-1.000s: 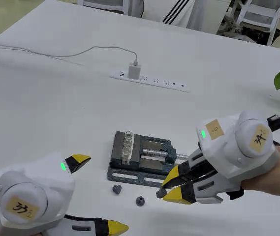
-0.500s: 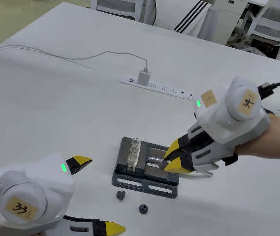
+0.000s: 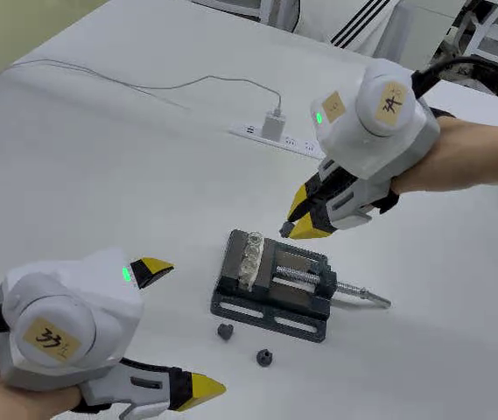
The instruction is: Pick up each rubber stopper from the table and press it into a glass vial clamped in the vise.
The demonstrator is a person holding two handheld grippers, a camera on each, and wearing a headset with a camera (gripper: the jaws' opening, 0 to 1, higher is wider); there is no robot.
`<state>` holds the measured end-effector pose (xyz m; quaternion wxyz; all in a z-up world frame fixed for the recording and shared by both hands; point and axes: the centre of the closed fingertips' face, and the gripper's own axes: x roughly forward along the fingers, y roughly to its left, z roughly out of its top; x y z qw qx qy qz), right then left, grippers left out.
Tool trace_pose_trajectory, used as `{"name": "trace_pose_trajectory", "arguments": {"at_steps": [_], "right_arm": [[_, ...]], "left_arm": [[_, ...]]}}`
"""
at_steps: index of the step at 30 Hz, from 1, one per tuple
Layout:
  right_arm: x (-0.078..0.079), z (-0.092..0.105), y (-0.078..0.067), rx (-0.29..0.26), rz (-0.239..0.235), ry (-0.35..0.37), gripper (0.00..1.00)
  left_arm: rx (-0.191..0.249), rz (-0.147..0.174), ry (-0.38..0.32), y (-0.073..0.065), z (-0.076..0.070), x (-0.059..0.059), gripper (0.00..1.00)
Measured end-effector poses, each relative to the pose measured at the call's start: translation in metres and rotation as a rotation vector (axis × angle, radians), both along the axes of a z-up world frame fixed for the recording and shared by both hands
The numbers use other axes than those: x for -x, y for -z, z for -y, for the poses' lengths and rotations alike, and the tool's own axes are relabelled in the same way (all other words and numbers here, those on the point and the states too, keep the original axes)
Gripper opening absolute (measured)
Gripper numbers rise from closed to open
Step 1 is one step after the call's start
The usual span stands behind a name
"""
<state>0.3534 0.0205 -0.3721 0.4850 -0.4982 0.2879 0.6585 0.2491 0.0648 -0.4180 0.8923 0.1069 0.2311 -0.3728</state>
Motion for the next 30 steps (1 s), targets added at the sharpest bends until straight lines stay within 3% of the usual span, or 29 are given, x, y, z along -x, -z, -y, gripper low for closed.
{"name": "trace_pose_trajectory", "arguments": {"at_steps": [14,20,24,30], "right_arm": [[-0.023,-0.017,0.027,0.122,0.025,-0.077,0.06],[-0.032,-0.026,0.038,0.162,0.025,-0.064,0.06],[-0.029,-0.032,0.048,0.191,0.012,-0.056,0.06],[-0.022,-0.027,0.049,0.226,0.015,-0.053,0.06]], "left_arm": [[0.005,-0.008,-0.008,0.003,0.0,-0.003,0.82],[0.008,-0.017,-0.008,0.005,0.0,-0.004,0.81],[0.007,-0.02,-0.015,0.006,-0.002,-0.006,0.81],[0.012,-0.023,-0.02,0.008,-0.004,-0.006,0.8]]}}
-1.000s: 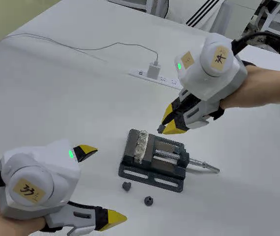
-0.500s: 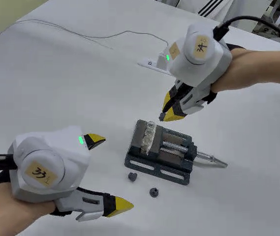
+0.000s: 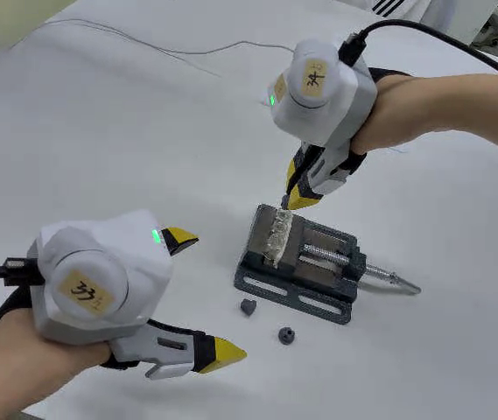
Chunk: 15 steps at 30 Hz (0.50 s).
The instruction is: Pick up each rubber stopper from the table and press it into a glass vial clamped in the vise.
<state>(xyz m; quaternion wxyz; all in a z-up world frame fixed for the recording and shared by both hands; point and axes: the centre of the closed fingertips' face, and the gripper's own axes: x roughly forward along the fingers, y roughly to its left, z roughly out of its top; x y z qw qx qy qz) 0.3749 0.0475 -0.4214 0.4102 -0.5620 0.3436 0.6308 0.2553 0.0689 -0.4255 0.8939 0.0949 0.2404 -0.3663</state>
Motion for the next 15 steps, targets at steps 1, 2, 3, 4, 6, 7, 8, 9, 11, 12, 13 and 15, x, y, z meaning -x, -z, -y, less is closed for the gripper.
{"name": "trace_pose_trajectory", "arguments": {"at_steps": [1,2,3,4,6,7,8,9,11,12,13,15], "right_arm": [[0.0011,0.0019,0.0001,0.007,-0.003,0.003,0.06],[0.0024,0.0031,0.001,0.01,-0.004,0.001,0.06],[0.0032,0.0042,0.0013,0.012,-0.006,0.001,0.06],[0.0044,0.0057,0.0019,0.015,-0.008,0.004,0.06],[0.0052,0.0065,0.0023,0.012,-0.009,0.005,0.06],[0.0061,0.0066,0.0025,0.009,-0.015,0.012,0.06],[0.0064,0.0067,0.0025,0.008,-0.017,0.013,0.06],[0.0065,0.0069,0.0026,0.008,-0.017,0.013,0.06],[0.0061,0.0067,0.0028,0.007,-0.013,0.011,0.06],[0.0068,0.0058,0.003,0.003,-0.016,0.013,0.06],[0.0069,0.0055,0.0034,0.004,-0.016,0.013,0.06],[0.0074,0.0059,0.0049,0.013,-0.012,0.006,0.06]], "left_arm": [[0.0,-0.001,0.0,0.0004,-0.0001,0.0002,0.8],[0.0,-0.003,0.0,0.0014,0.0003,0.0006,0.8],[0.001,-0.004,0.001,0.0018,0.0006,0.001,0.8],[0.001,-0.006,0.003,0.0026,0.0012,0.0014,0.79],[0.004,-0.009,0.002,0.003,0.002,0.0019,0.79],[0.006,-0.01,0.002,0.0034,0.0024,0.0021,0.79],[0.006,-0.012,0.002,0.004,0.0026,0.0023,0.79],[0.006,-0.012,0.003,0.0043,0.0029,0.0025,0.79],[0.007,-0.015,0.005,0.0051,0.0028,0.0029,0.78],[0.007,-0.015,0.006,0.0053,0.0028,0.003,0.78],[0.008,-0.014,0.007,0.0053,0.003,0.003,0.78],[0.009,-0.017,0.005,0.0059,0.0029,0.0032,0.78]]}}
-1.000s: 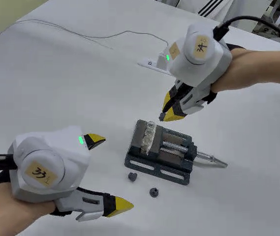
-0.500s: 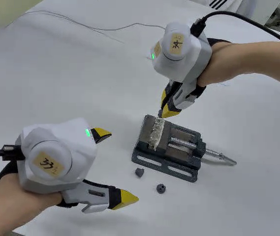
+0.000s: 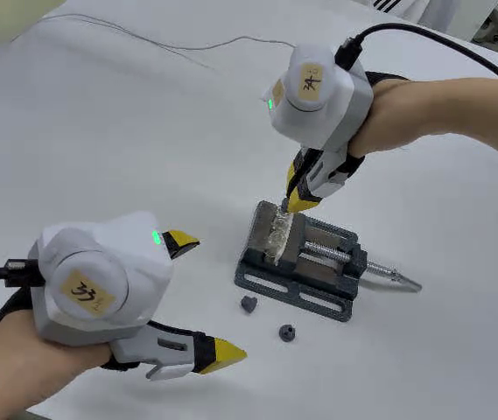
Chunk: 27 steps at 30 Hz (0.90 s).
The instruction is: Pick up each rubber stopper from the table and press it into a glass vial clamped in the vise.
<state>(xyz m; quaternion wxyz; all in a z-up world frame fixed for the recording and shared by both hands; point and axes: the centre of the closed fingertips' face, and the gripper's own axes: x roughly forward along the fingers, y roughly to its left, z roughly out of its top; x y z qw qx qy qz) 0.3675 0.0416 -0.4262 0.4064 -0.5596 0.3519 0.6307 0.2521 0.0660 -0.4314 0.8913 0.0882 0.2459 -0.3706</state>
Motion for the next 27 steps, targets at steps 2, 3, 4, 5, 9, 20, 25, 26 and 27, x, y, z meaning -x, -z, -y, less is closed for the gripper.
{"name": "trace_pose_trajectory", "arguments": {"at_steps": [2,3,4,5,9,20,25,26,27], "right_arm": [[-0.0016,0.0,-0.0001,0.005,0.007,-0.005,0.06],[-0.0016,0.0002,-0.0002,0.007,0.006,-0.005,0.06],[-0.0017,0.0003,-0.0003,0.008,0.008,-0.008,0.06],[-0.0017,0.0004,-0.0003,0.01,0.01,-0.011,0.06],[-0.0011,-0.0004,0.0,0.021,0.026,-0.016,0.06],[-0.0036,-0.0005,0.0008,0.018,0.039,0.072,0.04],[-0.0044,-0.0016,0.0014,0.003,0.033,0.158,0.04],[-0.0043,-0.0016,0.0015,-0.001,0.029,0.188,0.04],[-0.0053,-0.0018,0.0012,-0.004,0.025,0.193,0.04]], "left_arm": [[0.002,-0.001,0.0,-0.0002,0.0001,0.0002,0.78],[0.002,-0.002,0.001,-0.0001,0.0002,0.0003,0.78],[0.003,-0.003,0.001,0.0001,0.0001,0.0004,0.77],[0.003,-0.004,0.001,0.0004,0.0,0.0005,0.77],[0.003,-0.007,0.002,0.0015,0.0005,0.0008,0.77],[0.01,-0.008,0.007,0.0013,0.0039,0.0007,0.76],[0.014,-0.006,0.006,0.0003,0.0056,-0.0006,0.76],[0.015,-0.006,0.007,0.0001,0.0061,-0.0007,0.76],[0.016,-0.005,0.006,-0.0001,0.0065,-0.0013,0.76]]}}
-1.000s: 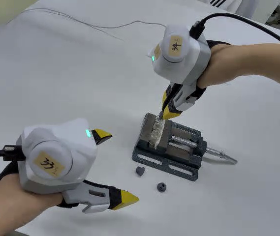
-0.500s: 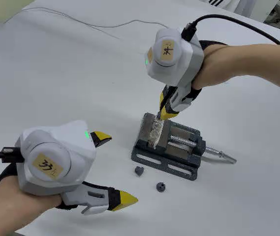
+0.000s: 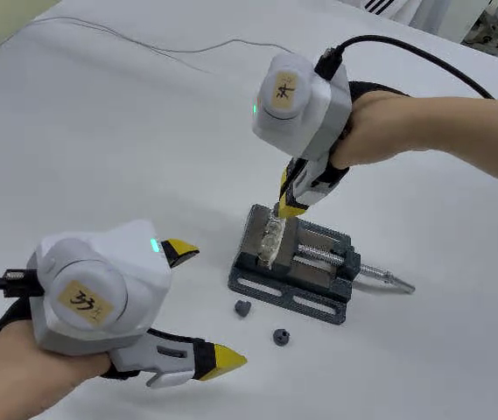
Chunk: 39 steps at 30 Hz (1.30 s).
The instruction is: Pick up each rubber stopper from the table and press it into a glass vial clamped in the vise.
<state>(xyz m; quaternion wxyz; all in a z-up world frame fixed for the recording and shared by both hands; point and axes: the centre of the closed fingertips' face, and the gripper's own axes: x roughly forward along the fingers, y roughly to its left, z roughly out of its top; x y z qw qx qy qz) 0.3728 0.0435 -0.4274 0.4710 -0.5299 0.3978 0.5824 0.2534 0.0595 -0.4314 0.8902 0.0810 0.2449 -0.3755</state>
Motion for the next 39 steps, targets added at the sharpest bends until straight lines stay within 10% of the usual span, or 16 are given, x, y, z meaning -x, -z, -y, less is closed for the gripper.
{"name": "trace_pose_trajectory", "arguments": {"at_steps": [12,39], "right_arm": [[-0.005,0.0,0.002,-0.012,-0.064,0.153,0.04],[-0.009,0.008,-0.001,-0.011,-0.038,-0.026,0.17]], "left_arm": [[0.003,-0.005,-0.006,0.001,-0.001,0.001,0.75],[0.002,-0.015,-0.033,0.004,-0.008,0.001,0.74]]}}
